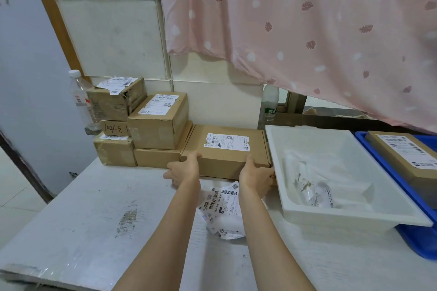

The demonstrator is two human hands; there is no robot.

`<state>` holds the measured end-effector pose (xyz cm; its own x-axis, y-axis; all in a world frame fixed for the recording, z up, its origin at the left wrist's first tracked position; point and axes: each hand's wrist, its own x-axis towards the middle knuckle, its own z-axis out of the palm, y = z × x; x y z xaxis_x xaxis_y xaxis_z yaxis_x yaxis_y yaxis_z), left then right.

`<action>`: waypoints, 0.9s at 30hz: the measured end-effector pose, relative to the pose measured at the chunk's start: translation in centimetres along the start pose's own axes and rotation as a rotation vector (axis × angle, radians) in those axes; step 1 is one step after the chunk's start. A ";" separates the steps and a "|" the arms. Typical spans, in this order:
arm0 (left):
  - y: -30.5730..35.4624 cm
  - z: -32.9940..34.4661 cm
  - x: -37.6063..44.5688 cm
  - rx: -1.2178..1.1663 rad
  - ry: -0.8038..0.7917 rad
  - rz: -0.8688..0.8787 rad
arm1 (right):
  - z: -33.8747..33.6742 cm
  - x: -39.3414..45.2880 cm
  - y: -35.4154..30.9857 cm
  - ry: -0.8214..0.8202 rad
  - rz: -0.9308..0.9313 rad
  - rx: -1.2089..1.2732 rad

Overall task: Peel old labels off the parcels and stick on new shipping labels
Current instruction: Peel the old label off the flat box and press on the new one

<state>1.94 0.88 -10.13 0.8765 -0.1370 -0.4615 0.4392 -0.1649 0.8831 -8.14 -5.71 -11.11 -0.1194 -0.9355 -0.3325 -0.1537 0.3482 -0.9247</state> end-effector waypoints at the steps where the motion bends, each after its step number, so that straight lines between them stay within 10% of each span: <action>1: -0.2 -0.1 0.1 -0.019 -0.021 0.004 | 0.0 -0.1 -0.1 -0.001 0.012 0.030; 27: -1.5 -5.7 -4.9 -0.110 -0.060 0.091 | -4.5 -4.4 0.4 -0.111 0.158 0.239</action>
<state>-1.92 7.33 -8.73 0.9016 -0.2055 -0.3807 0.3805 -0.0418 0.9238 -12.11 -1.19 -9.13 -0.0140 -0.8760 -0.4821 0.0954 0.4788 -0.8728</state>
